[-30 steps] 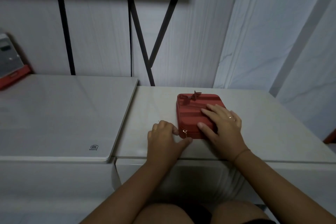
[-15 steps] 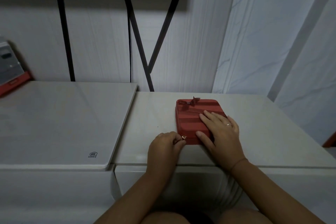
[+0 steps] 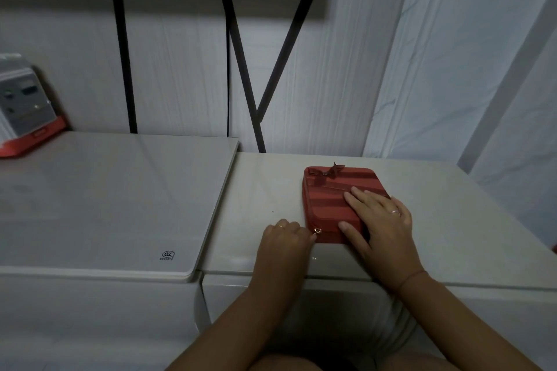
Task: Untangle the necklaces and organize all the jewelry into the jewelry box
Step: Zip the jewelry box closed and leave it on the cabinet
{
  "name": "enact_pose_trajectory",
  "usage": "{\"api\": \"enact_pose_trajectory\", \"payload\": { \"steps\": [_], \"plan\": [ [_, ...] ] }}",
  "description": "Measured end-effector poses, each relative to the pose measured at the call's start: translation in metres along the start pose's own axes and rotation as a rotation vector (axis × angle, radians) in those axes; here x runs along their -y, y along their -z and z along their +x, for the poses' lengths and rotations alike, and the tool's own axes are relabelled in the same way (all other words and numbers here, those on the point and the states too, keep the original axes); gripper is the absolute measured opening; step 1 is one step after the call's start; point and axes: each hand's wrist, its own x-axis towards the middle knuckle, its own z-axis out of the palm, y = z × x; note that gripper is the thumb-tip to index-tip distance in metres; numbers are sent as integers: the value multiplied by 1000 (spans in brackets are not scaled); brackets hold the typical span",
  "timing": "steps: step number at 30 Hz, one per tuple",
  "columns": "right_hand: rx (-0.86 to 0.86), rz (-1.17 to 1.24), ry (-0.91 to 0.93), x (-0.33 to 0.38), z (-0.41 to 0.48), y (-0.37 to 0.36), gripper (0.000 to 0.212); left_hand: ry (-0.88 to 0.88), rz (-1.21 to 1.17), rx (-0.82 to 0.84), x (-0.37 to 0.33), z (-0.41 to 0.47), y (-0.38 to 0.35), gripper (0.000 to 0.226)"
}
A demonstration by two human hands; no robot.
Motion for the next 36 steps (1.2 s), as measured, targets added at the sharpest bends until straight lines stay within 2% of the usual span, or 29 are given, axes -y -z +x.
{"api": "enact_pose_trajectory", "payload": {
  "steps": [4, 6, 8, 15, 21, 30, 36],
  "plan": [
    [3, -1, -5, -1, 0, -1, 65, 65, -179, -99, 7, -7, -2, 9],
    [7, 4, -4, -1, 0, -1, 70, 197, -317, -102, 7, -8, 3, 23],
    [5, 20, 0, -2, -1, -1, 72, 214, -332, -122, 11, -7, 2, 27],
    [8, 84, 39, -8, -4, 3, 66, 423, -490, -172, 24, 12, 6, 13],
    [4, 73, 77, -10, -2, 4, 64, 487, -608, -140, 43, 48, 1, 7],
    [-39, 108, 100, -12, 1, 2, 58, 564, -741, -137, 64, 94, -17, 10],
    [-32, 96, 116, -14, 6, 1, 58, 557, -809, -131, 71, 119, -32, 12]
  ]
}}
